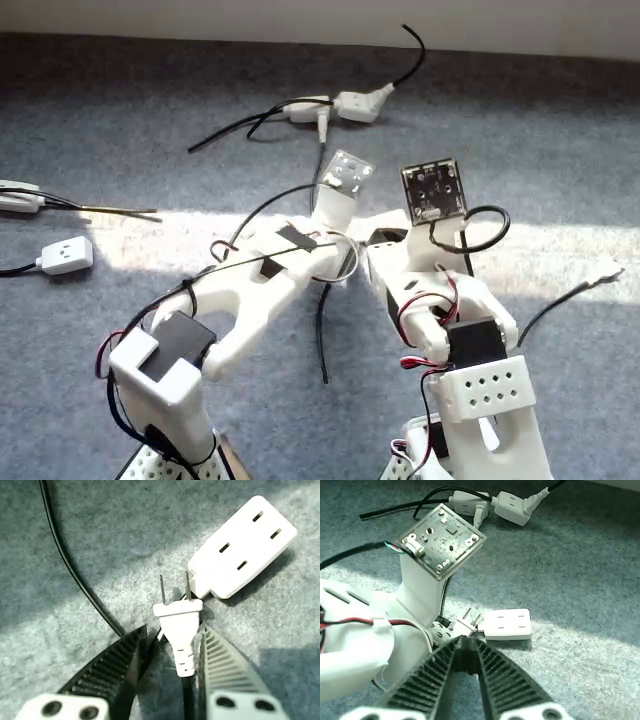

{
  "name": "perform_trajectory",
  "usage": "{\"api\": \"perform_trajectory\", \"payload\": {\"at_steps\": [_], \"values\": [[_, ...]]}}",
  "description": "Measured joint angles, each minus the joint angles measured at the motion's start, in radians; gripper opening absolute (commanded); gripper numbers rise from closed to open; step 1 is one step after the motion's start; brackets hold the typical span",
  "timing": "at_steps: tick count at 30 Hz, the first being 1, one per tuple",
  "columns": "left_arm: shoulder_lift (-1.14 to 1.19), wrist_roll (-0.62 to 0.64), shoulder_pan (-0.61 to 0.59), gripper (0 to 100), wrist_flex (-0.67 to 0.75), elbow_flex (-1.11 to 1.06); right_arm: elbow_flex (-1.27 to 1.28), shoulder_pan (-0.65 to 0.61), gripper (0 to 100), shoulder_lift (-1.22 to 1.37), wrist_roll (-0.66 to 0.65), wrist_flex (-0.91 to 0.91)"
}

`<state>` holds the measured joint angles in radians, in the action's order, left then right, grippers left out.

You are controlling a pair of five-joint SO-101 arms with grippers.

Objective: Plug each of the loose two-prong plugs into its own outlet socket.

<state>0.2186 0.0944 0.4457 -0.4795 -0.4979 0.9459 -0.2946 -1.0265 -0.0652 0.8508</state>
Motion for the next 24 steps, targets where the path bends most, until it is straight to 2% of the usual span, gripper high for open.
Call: {"api": "perform_trajectory", "payload": {"at_steps": [5, 8, 12, 24], "values": [[0.075, -0.006, 0.0, 15, -0.08, 0.11, 0.009, 0.0, 0.9, 0.0, 0.0, -0.014], [0.114, -0.006, 0.0, 8, -0.144, 0.175, 0.009, 0.0, 0.9, 0.0, 0.0, -0.014], [0.135, -0.006, 0.003, 1, -0.152, 0.209, 0.009, 0.0, 0.9, 0.0, 0.0, -0.014], [0.144, -0.005, 0.029, 1, -0.152, 0.229, 0.009, 0.0, 0.9, 0.0, 0.0, -0.017]]}}
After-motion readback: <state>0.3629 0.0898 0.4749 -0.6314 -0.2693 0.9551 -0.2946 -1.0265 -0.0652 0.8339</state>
